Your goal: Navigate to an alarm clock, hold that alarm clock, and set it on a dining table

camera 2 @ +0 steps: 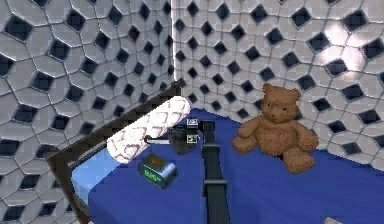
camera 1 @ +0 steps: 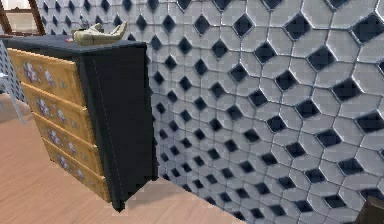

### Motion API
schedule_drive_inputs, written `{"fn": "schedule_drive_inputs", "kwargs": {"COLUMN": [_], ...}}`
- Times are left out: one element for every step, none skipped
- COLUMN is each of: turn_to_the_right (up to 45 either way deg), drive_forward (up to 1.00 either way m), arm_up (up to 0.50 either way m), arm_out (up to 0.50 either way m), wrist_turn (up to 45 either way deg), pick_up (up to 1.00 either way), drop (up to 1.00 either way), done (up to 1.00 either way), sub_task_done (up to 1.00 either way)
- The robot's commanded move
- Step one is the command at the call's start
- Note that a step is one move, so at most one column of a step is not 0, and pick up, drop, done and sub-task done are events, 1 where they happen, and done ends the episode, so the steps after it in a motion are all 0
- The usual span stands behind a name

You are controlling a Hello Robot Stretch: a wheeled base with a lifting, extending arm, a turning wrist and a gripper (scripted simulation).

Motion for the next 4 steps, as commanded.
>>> {"fn": "schedule_drive_inputs", "kwargs": {"turn_to_the_right": [0.0,0.0,0.0,0.0], "drive_forward": [0.00,0.00,0.00,0.00], "arm_up": [-0.30,0.00,0.10,0.42], "arm_out": [0.00,0.00,0.00,0.00], "wrist_turn": [0.0,0.0,0.0,0.0], "pick_up": [0.00,1.00,0.00,0.00], "drop": [0.00,0.00,0.00,0.00], "done": [0.00,0.00,0.00,0.00], "sub_task_done": [0.00,0.00,0.00,0.00]}}
